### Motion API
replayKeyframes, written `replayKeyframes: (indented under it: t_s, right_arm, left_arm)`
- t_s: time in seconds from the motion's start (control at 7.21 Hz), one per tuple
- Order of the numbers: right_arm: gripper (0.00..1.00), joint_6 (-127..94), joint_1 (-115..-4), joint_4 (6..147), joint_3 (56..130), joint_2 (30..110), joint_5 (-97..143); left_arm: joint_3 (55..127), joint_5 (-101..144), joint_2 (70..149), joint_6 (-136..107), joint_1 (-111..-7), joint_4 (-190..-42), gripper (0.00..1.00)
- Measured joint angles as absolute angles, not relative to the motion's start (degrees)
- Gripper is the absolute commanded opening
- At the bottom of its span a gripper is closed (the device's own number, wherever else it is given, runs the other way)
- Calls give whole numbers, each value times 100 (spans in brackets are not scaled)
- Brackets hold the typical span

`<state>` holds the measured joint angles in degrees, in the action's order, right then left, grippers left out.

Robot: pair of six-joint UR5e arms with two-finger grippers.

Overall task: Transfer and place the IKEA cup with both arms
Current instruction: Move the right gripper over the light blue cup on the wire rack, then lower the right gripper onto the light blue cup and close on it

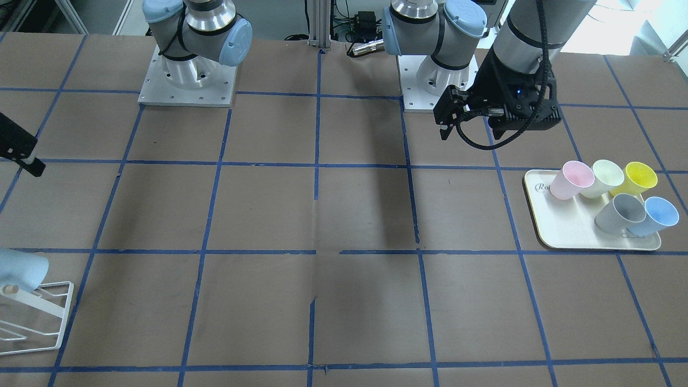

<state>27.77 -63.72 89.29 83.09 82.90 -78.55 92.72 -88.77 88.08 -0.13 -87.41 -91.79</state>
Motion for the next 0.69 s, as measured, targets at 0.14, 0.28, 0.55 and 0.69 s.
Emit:
replayKeyframes:
  t_s: [0.14,0.28,0.55,0.69]
  right_arm:
    - [100,3335,-5995,8932,8315,8117,-7531]
    - [100,3783,-5654,8930,8315,7894,-7177]
    - [96,4292,-5317,8940,8315,7498,-6766]
    - [98,4213,-5263,9000,8316,7338,-6699]
  left_arm:
    - [9251,-8891,8818,-13,-8753,-9186,100]
    - [9249,-8905,8811,-15,-8763,-9202,100]
    - [9277,-8909,8816,-35,-8773,-9223,100]
    - [9288,-8899,8832,-38,-8777,-9229,100]
